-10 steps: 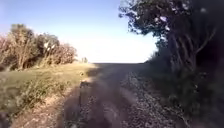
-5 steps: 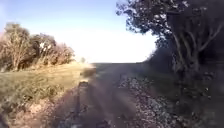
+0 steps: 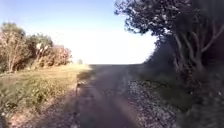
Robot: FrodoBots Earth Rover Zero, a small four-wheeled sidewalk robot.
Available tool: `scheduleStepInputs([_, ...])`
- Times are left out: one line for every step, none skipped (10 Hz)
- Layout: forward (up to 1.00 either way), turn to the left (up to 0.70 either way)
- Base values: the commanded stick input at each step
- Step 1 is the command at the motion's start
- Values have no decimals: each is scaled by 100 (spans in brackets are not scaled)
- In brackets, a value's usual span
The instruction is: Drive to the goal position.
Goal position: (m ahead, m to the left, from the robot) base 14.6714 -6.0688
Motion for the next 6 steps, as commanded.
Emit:
scheduleStepInputs([68, 0])
scheduleStepInputs([68, 0])
scheduleStepInputs([68, 0])
scheduleStepInputs([68, 0])
scheduleStepInputs([68, 0])
scheduleStepInputs([68, 0])
